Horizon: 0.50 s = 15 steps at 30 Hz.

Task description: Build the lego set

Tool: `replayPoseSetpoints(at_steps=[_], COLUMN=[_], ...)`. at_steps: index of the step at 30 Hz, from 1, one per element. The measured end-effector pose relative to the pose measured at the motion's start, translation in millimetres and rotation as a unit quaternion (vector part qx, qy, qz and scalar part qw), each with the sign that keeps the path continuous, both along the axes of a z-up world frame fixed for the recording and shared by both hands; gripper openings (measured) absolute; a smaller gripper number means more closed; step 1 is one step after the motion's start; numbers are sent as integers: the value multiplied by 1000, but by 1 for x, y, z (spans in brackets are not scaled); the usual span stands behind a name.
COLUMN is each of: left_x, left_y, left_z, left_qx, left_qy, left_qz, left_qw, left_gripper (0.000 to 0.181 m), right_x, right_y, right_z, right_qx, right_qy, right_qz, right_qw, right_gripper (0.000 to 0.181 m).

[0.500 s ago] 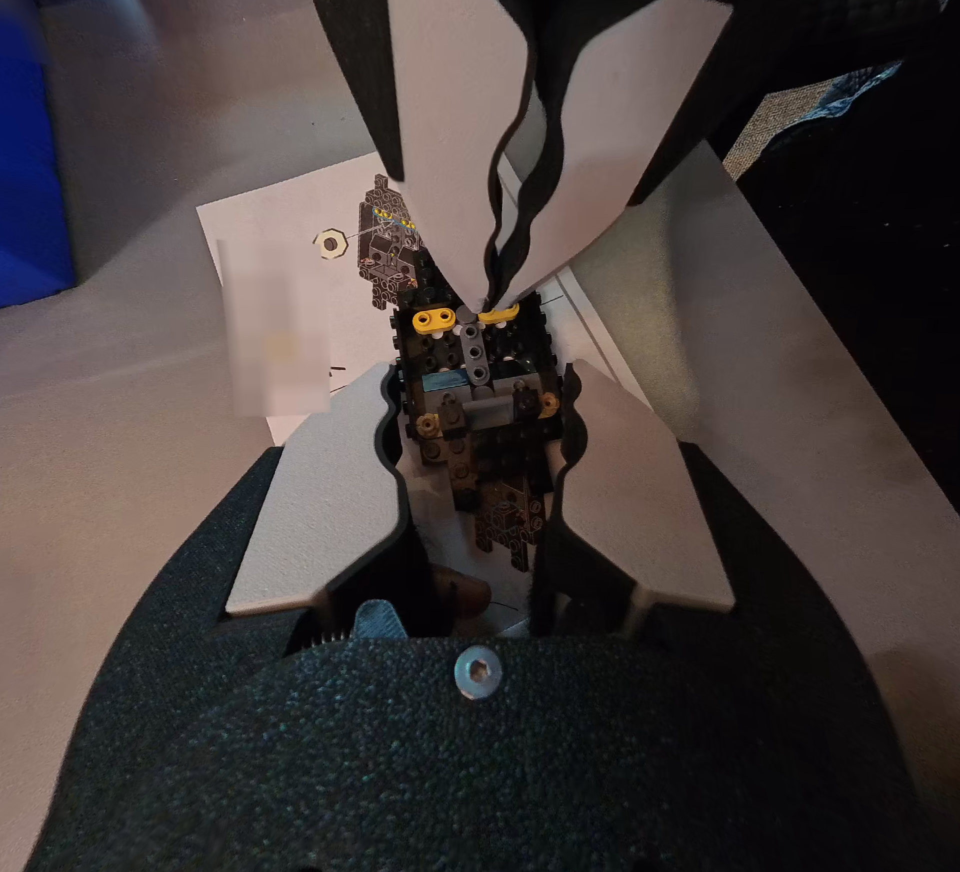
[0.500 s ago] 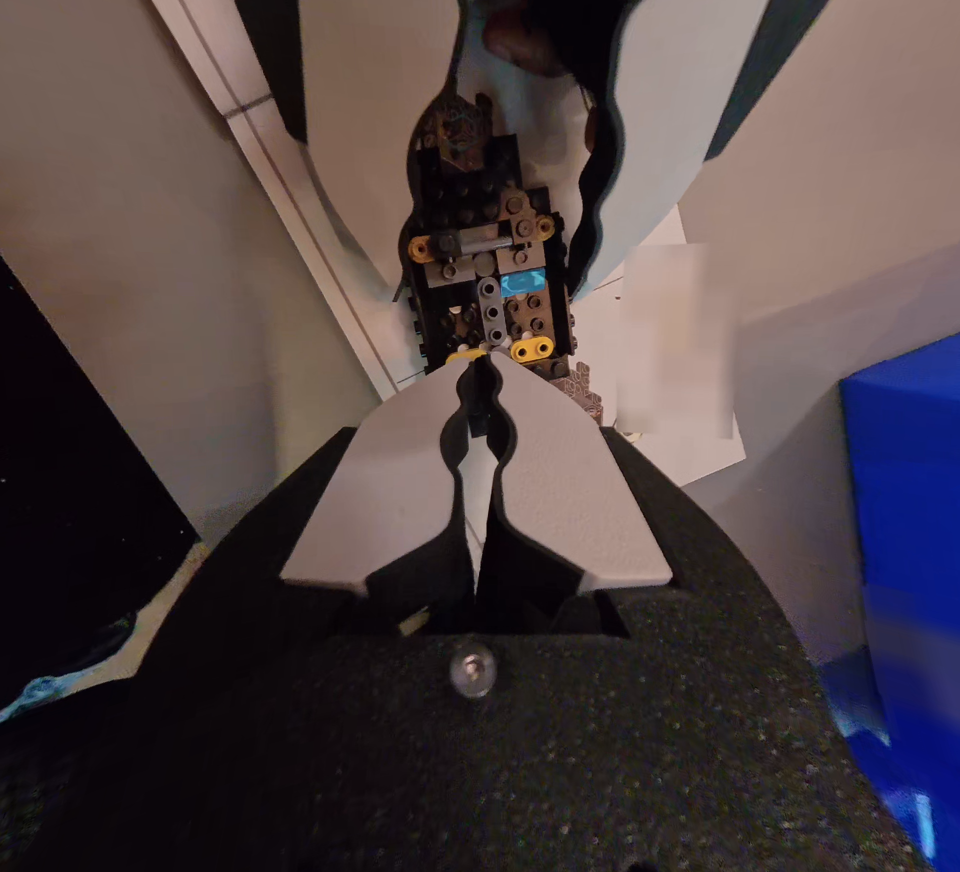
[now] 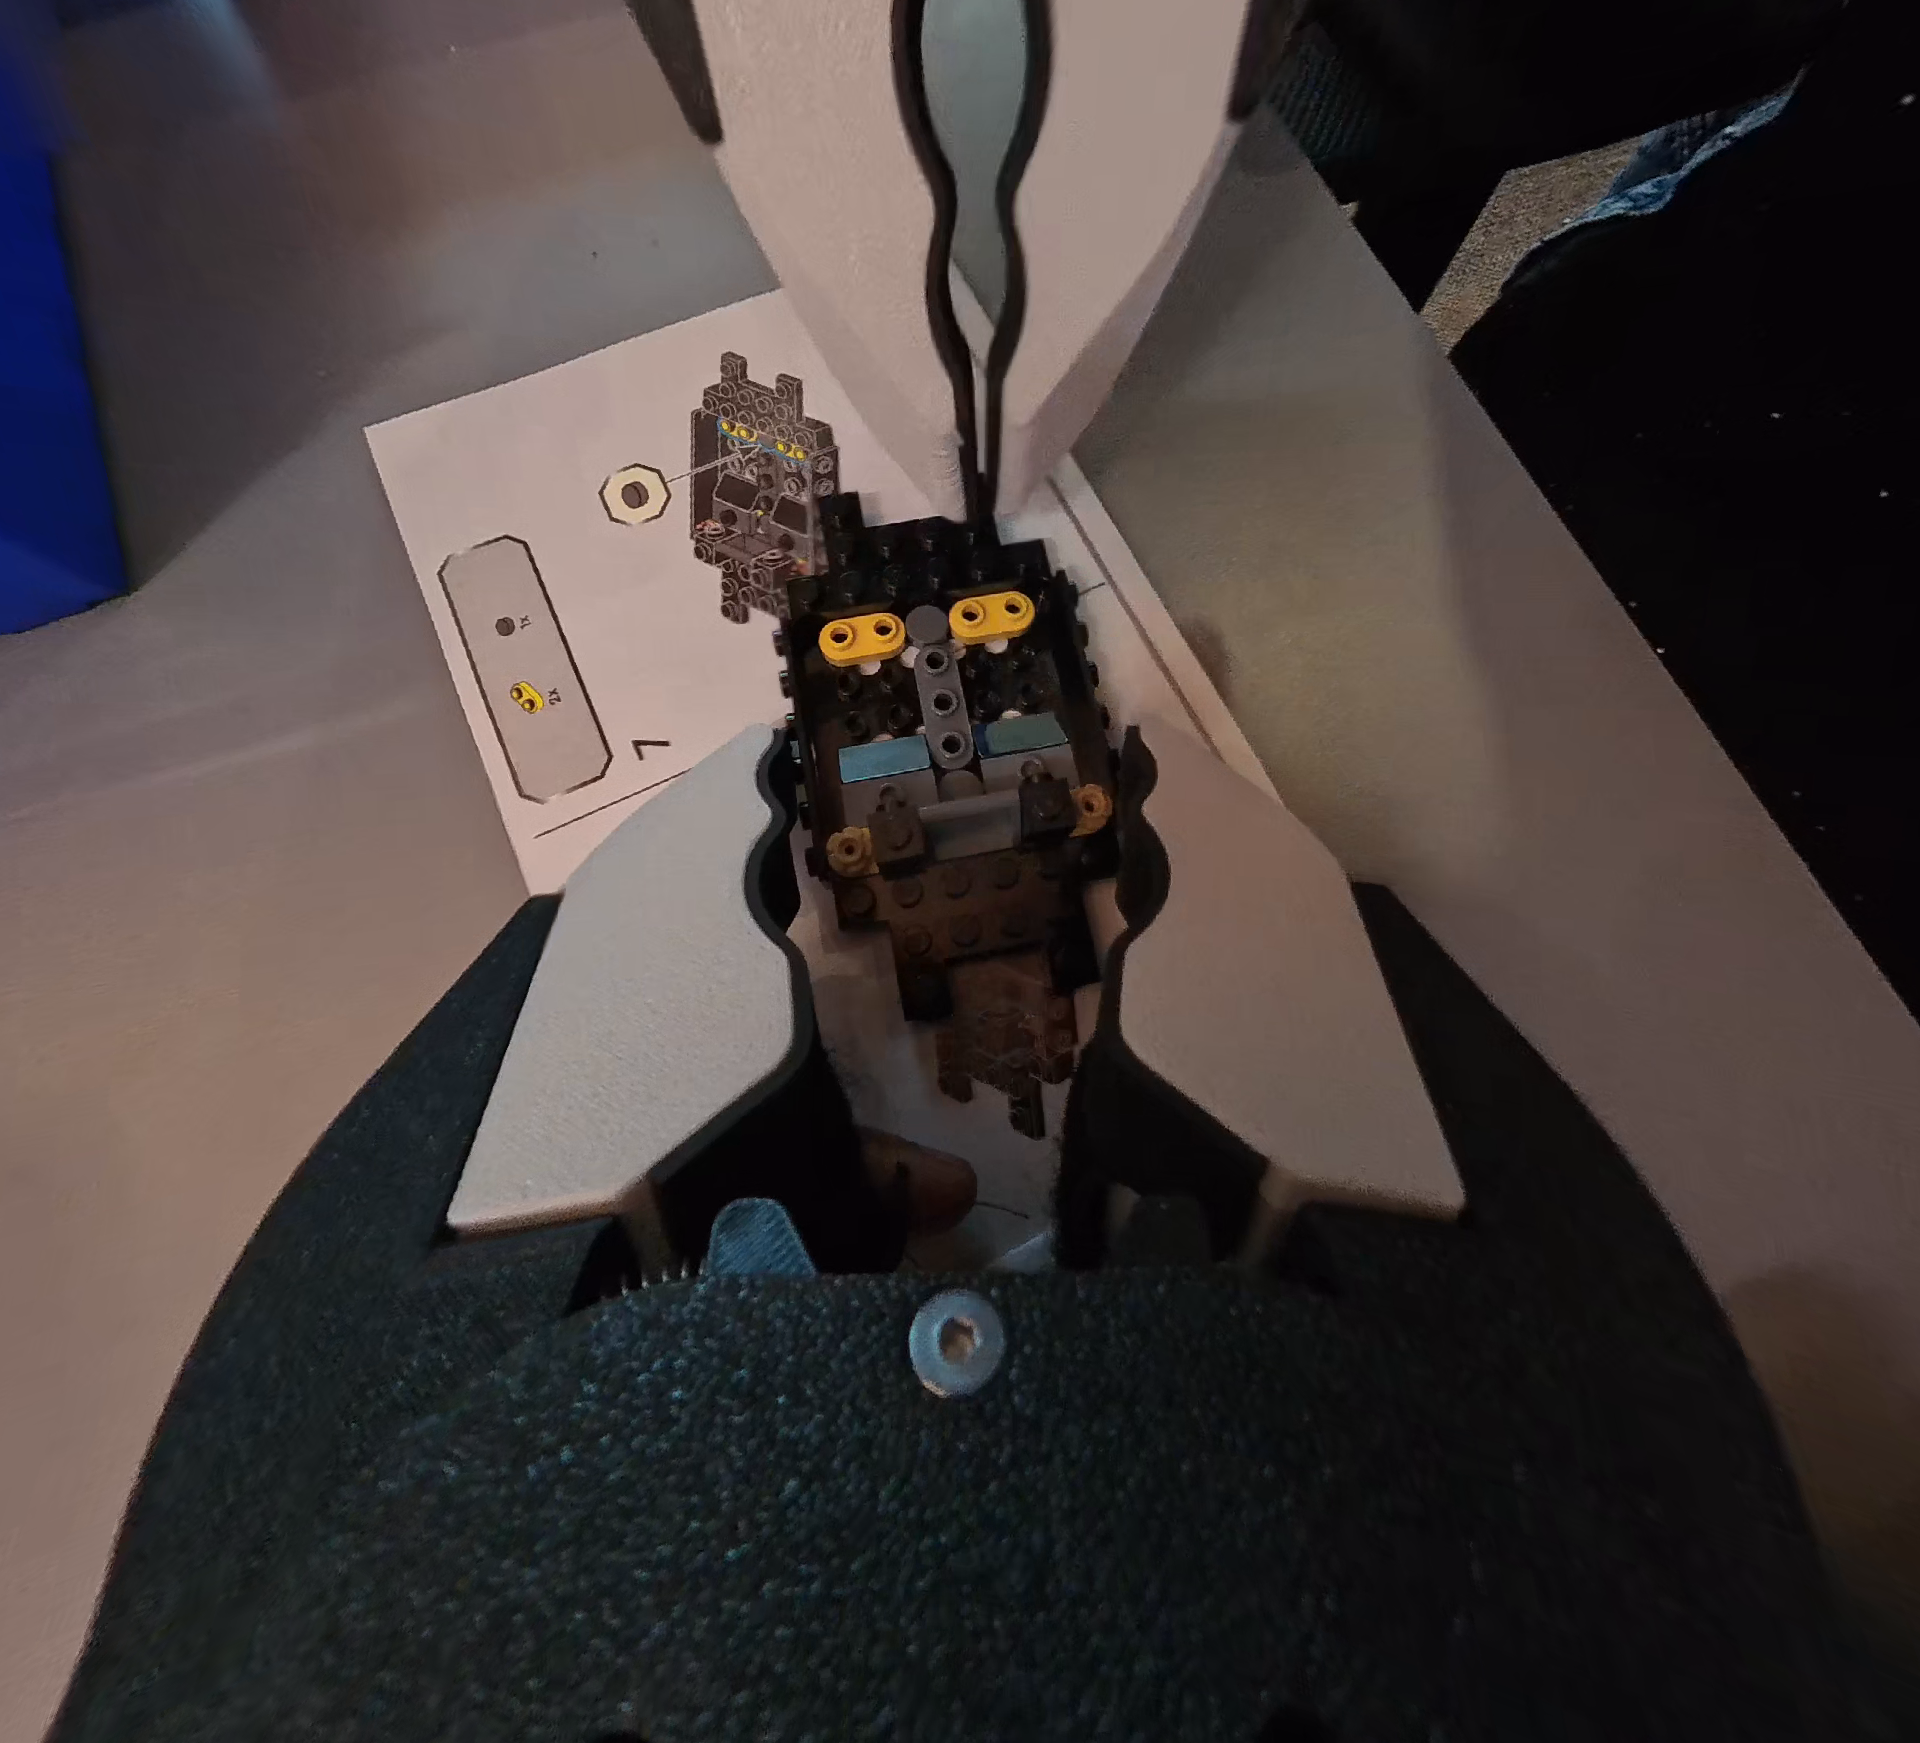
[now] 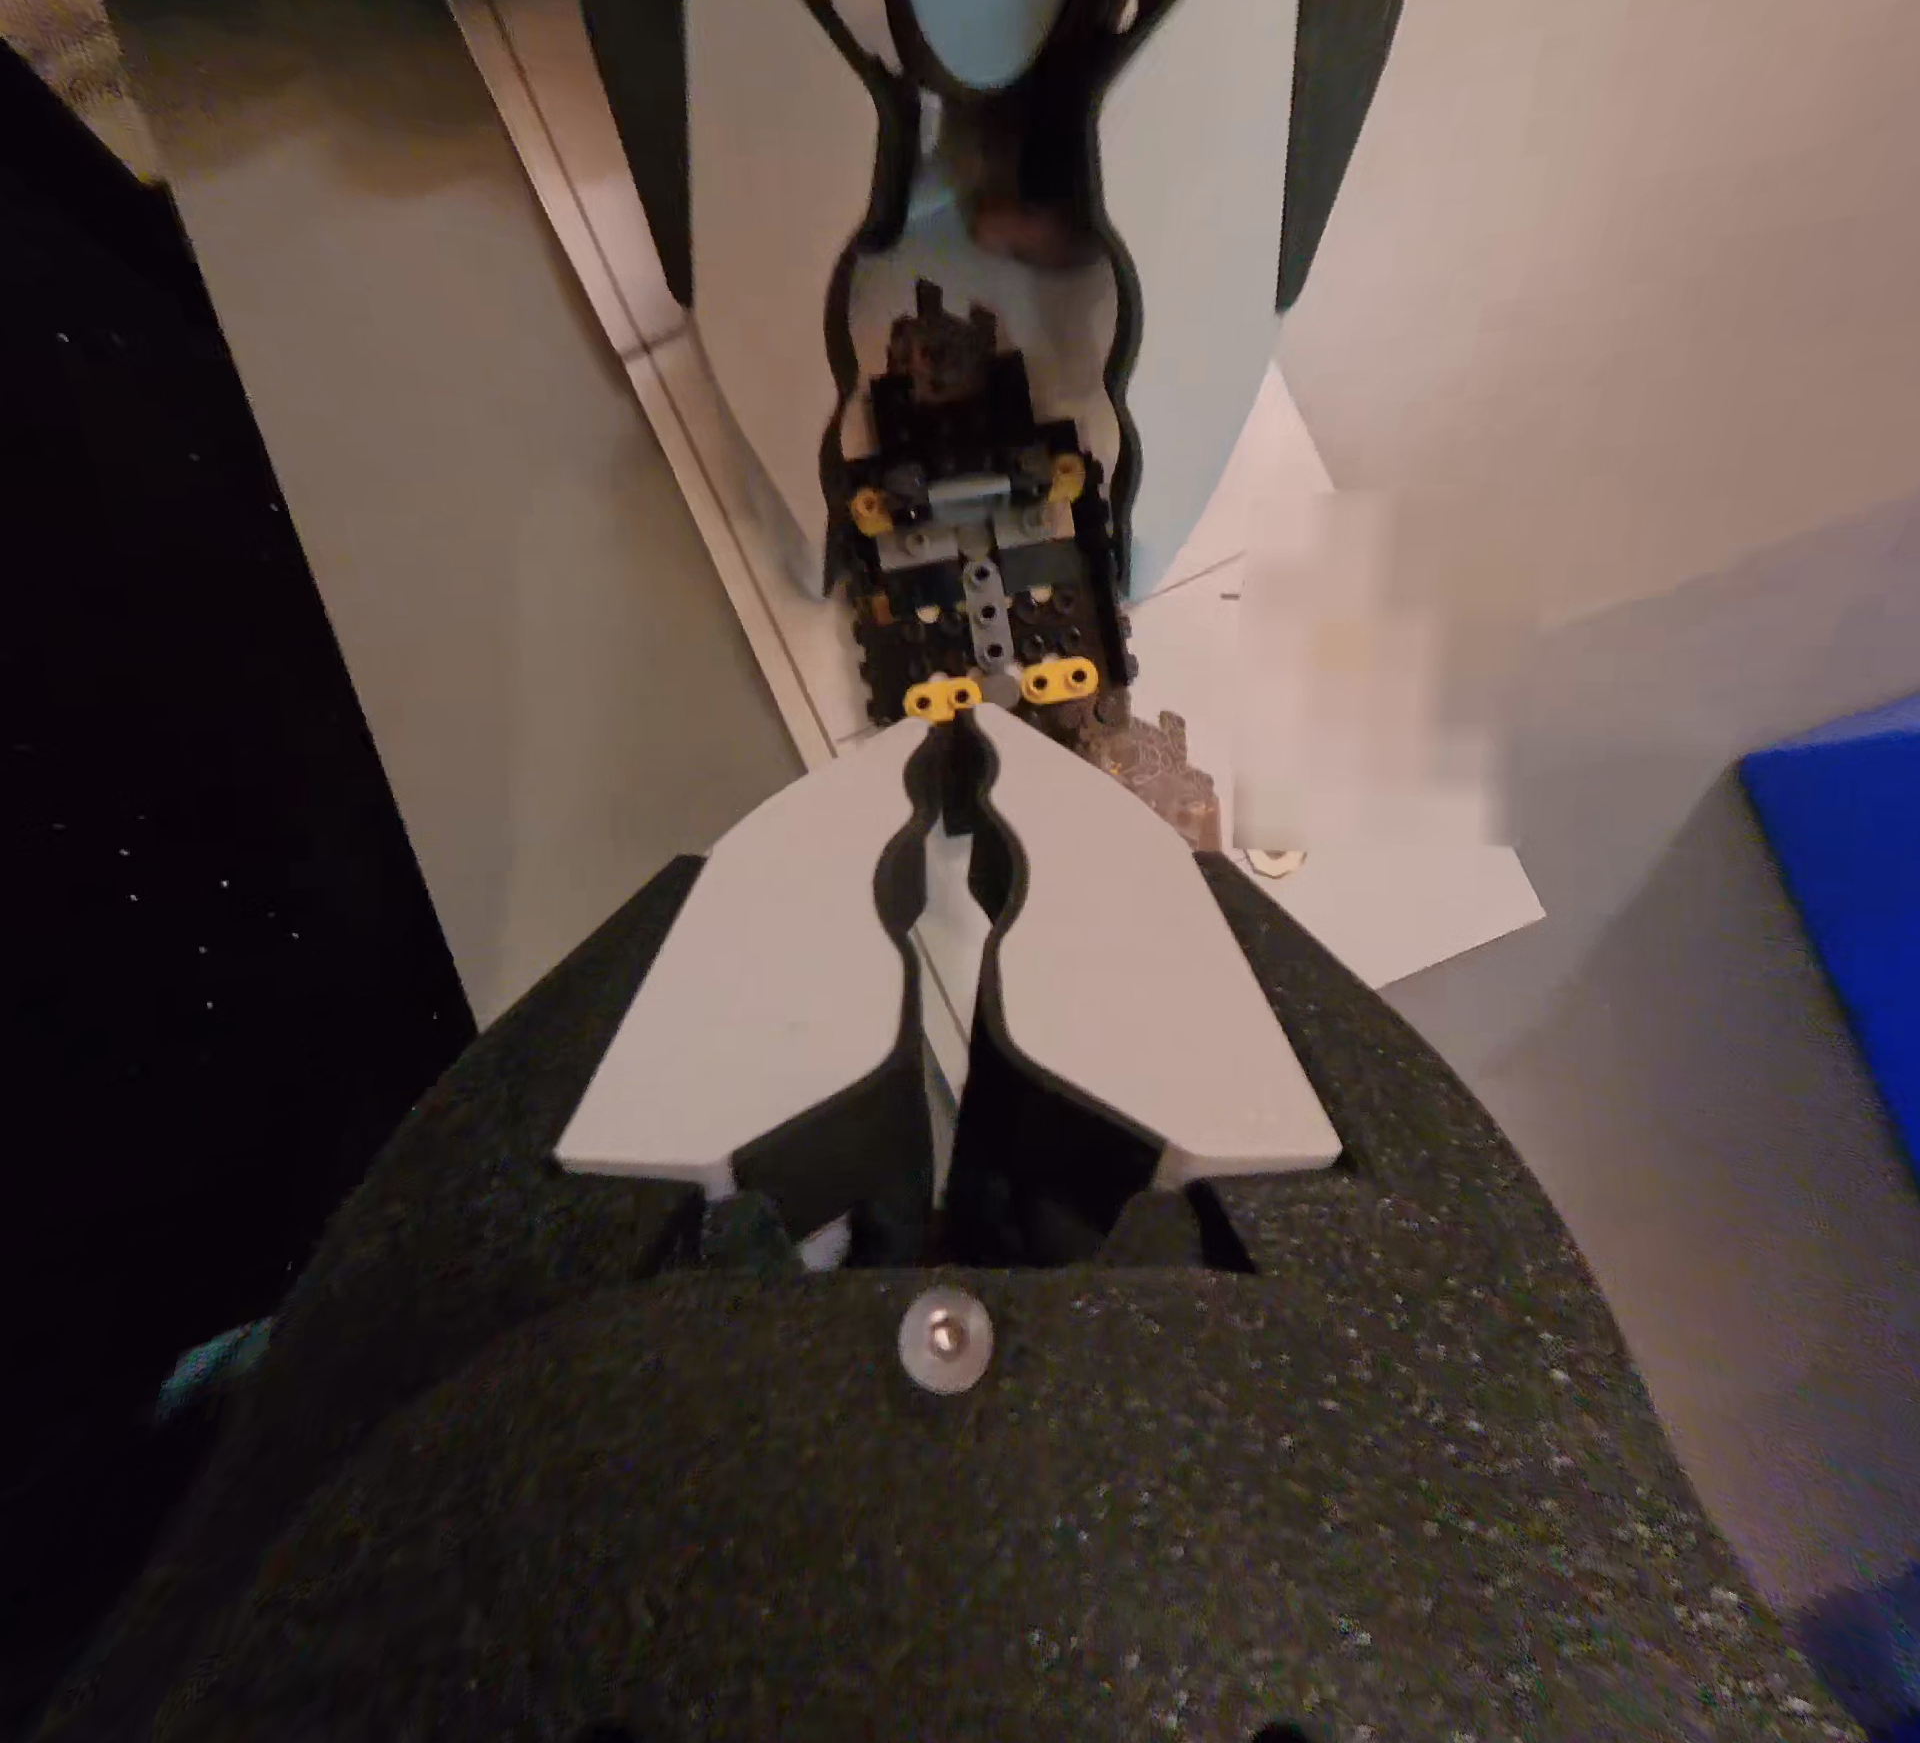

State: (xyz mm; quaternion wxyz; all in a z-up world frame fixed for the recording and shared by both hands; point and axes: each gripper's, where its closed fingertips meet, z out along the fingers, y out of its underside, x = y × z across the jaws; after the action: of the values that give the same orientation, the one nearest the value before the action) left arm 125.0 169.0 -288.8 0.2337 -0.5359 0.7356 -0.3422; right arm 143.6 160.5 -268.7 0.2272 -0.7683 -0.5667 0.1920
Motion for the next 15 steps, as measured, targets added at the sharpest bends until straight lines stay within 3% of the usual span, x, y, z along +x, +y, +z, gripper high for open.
replayPoseSetpoints(at_steps=[12, 15], left_x=[-2, -2], left_y=[-4, 0], left_z=[0, 0], left_qx=[6, 24], left_qy=[3, 11], left_qz=[-16, -7], left_qw=[1000, 1000], left_gripper=[60, 67], right_x=[-10, -11], right_y=[-6, -7], right_z=[-18, -18], right_qx=[-48, -72], right_qy=[-31, -34], right_qz=[1, -22], right_qw=[998, 997], right_gripper=[2, 0])
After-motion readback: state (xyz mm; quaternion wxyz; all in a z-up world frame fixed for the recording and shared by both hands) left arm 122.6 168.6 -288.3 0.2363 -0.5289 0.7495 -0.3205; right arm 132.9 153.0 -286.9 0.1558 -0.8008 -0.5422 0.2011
